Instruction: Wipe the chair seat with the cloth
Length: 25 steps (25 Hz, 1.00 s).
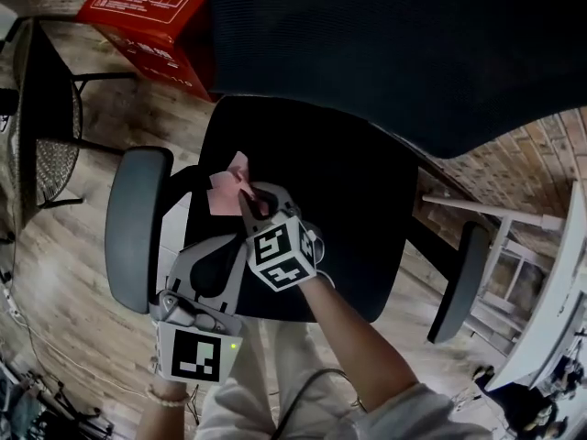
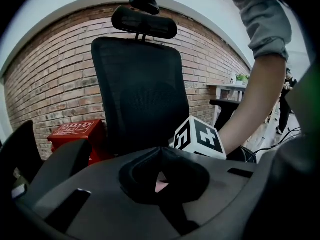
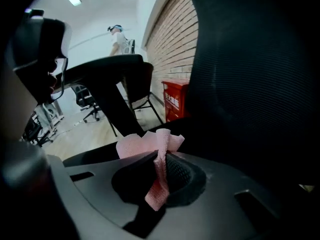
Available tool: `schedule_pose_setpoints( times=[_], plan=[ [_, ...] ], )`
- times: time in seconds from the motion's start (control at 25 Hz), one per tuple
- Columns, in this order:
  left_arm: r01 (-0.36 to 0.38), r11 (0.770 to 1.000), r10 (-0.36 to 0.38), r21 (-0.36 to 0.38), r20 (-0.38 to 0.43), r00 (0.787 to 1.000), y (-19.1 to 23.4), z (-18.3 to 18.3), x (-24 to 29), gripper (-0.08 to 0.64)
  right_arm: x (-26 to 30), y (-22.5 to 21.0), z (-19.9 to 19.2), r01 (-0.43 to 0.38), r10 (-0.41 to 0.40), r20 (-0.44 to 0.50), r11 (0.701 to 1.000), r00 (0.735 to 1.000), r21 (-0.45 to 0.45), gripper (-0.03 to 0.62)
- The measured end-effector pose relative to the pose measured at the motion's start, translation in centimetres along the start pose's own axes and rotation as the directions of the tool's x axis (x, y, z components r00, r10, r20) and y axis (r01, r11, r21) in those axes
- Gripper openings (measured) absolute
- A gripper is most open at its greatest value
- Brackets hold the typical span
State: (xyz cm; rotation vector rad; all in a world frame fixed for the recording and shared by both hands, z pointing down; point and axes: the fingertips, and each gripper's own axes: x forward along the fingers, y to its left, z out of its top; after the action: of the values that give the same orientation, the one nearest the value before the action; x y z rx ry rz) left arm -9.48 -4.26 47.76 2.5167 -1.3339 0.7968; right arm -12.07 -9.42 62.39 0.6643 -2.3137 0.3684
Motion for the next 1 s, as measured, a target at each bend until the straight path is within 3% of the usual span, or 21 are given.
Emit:
schedule_pose_setpoints(
  times=[0.16, 0.4, 0.76, 1.0],
  plan=[
    [-0.025, 0.999, 0.026, -0.036, 0.019, 0.999, 0.7, 0.2, -0.7, 0.018, 0.6, 1.7, 0.8, -0.043, 0.043, 0.006, 0.999, 0.999, -0.017, 0.055],
    [-0.023, 0.999, 0.023, -0.026, 0.012, 1.000, 0.7, 0.1, -0.6, 0.018, -0.4, 1.0, -1.0, -0.015, 0.015, -0.030, 1.000, 0.999, -0.010, 0.055],
    [0.031, 0.999, -0.032, 0.018, 0.013, 0.999, -0.9, 1.1, 0.9, 0.018, -4.5, -4.1, -6.5, 0.151, -0.145, -0.108, 0.987, 0.984, 0.051, 0.055],
    [0.089, 0.994, -0.090, 0.055, 0.012, 0.996, -2.8, 2.4, 2.3, 0.018, -8.7, -8.0, -10.5, 0.289, -0.270, -0.153, 0.949, 0.951, 0.126, 0.055]
  ],
)
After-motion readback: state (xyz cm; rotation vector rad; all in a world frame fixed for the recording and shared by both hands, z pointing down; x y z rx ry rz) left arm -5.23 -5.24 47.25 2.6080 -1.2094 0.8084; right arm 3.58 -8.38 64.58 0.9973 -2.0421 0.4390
